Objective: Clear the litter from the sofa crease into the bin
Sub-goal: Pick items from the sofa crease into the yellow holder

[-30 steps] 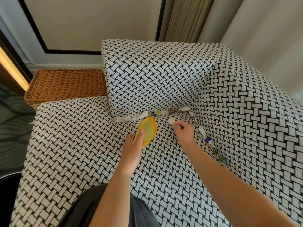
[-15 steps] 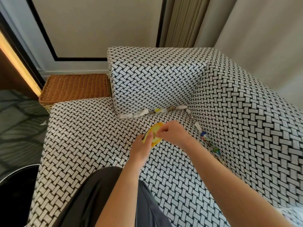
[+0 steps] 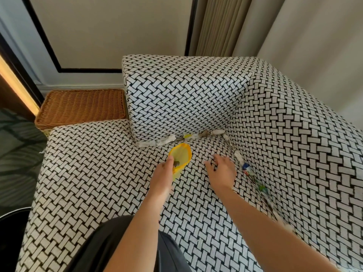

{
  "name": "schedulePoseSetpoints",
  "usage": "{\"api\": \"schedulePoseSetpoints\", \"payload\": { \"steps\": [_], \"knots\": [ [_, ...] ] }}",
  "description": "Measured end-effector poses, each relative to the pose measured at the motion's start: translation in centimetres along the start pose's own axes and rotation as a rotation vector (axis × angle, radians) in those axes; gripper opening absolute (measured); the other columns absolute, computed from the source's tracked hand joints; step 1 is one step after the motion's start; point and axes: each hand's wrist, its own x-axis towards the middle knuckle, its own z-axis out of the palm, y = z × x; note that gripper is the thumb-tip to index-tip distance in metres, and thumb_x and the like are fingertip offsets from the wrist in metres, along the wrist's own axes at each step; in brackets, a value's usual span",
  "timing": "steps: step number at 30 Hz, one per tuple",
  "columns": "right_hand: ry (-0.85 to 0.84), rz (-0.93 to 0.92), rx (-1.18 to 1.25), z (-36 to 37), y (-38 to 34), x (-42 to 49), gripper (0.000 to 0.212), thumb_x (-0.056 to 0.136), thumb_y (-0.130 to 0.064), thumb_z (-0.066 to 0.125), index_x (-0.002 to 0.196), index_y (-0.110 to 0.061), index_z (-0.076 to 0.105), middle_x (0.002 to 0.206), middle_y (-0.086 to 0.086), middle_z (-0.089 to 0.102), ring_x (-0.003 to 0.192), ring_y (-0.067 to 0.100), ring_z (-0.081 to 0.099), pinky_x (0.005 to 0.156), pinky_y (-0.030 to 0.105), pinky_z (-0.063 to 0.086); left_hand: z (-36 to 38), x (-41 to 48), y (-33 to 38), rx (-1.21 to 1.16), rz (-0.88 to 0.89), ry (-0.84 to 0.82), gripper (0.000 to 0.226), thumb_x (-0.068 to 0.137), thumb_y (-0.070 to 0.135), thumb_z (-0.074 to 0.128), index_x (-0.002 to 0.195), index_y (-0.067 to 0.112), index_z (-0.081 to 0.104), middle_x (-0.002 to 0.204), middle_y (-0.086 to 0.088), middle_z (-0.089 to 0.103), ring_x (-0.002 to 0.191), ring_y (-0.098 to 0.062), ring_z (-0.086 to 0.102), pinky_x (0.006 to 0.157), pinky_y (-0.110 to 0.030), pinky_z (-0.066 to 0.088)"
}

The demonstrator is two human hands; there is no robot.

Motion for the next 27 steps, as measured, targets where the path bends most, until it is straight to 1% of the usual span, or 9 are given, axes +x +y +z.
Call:
{"api": "schedulePoseSetpoints", "payload": {
  "steps": [2,4,6,9,13,15,19,22,27],
  "knots": [
    [0.011,0.072,-0.076,0.4,-0.8,1.6,0.051,0.088,-0.050,0.049,0.132,-0.023,0.045,0.132,0.004,0.047,0.123,0.023,0.039,0.104,0.042,0.033,-0.2,0.7,0.3,-0.034,-0.028,-0.021,0.043,0.096,0.052,0.026,0.119,0.018,0.039,0.091,0.001,0.042,0.077,-0.014,0.045,0.081,-0.040,0.052],
    [-0.001,0.114,-0.089,0.7,-1.6,3.5,0.054,0.088,-0.050,0.048,0.133,-0.021,0.042,0.137,0.007,0.044,0.128,0.025,0.036,0.107,0.043,0.030,-0.2,1.4,0.6,-0.059,-0.054,-0.056,0.048,0.096,0.053,0.027,0.128,0.019,0.037,0.105,-0.004,0.043,0.091,-0.021,0.046,0.076,-0.038,0.051],
    [-0.010,0.093,-0.131,1.2,-1.9,5.1,0.057,0.089,-0.050,0.047,0.135,-0.018,0.039,0.139,0.010,0.042,0.130,0.027,0.035,0.108,0.043,0.027,-0.2,1.8,0.7,-0.074,-0.060,-0.071,0.043,0.096,0.052,0.027,0.123,0.021,0.038,0.112,-0.006,0.040,0.101,-0.025,0.043,0.075,-0.037,0.049],
    [0.028,0.118,-0.172,1.6,-2.1,7.0,0.059,0.088,-0.053,0.045,0.133,-0.014,0.042,0.134,0.012,0.046,0.124,0.029,0.040,0.103,0.044,0.033,0.1,2.5,0.9,-0.114,-0.072,-0.077,0.029,0.097,0.050,0.027,0.110,0.025,0.034,0.112,-0.007,0.037,0.102,-0.026,0.041,0.076,-0.039,0.048],
    [0.056,0.166,-0.148,2.0,-2.5,9.2,0.060,0.085,-0.056,0.049,0.125,-0.012,0.048,0.124,0.012,0.052,0.111,0.028,0.052,0.096,0.042,0.039,0.2,3.8,1.1,-0.145,-0.094,-0.099,0.029,0.096,0.051,0.029,0.111,0.026,0.035,0.104,-0.006,0.042,0.103,-0.028,0.042,0.083,-0.041,0.048],
    [0.039,0.197,-0.120,2.1,-2.7,10.2,0.061,0.082,-0.057,0.052,0.123,-0.013,0.049,0.120,0.012,0.053,0.106,0.028,0.054,0.093,0.041,0.040,0.1,4.2,1.2,-0.166,-0.108,-0.108,0.031,0.096,0.050,0.030,0.113,0.025,0.037,0.110,-0.008,0.043,0.105,-0.029,0.042,0.080,-0.039,0.047],
    [-0.026,0.248,-0.107,1.8,-3.1,11.6,0.059,0.078,-0.057,0.056,0.121,-0.017,0.048,0.121,0.010,0.050,0.109,0.028,0.052,0.090,0.041,0.038,0.1,4.6,1.1,-0.154,-0.111,-0.105,0.040,0.095,0.053,0.029,0.119,0.022,0.041,0.117,-0.011,0.046,0.108,-0.029,0.045,0.081,-0.039,0.048],
    [-0.018,0.245,-0.088,1.8,-3.3,12.2,0.056,0.075,-0.056,0.061,0.116,-0.020,0.050,0.120,0.010,0.051,0.110,0.027,0.051,0.089,0.040,0.038,0.3,4.9,1.1,-0.165,-0.139,-0.093,0.047,0.095,0.054,0.030,0.125,0.020,0.041,0.119,-0.011,0.046,0.109,-0.030,0.045,0.080,-0.039,0.048],
    [-0.019,0.240,-0.161,2.2,-3.5,12.8,0.069,0.072,-0.060,0.062,0.121,-0.014,0.048,0.124,0.013,0.049,0.115,0.030,0.047,0.093,0.044,0.036,0.5,5.2,1.2,-0.155,-0.128,-0.085,0.048,0.095,0.052,0.029,0.130,0.021,0.040,0.116,-0.010,0.045,0.106,-0.028,0.045,0.085,-0.041,0.049]
  ]
}}
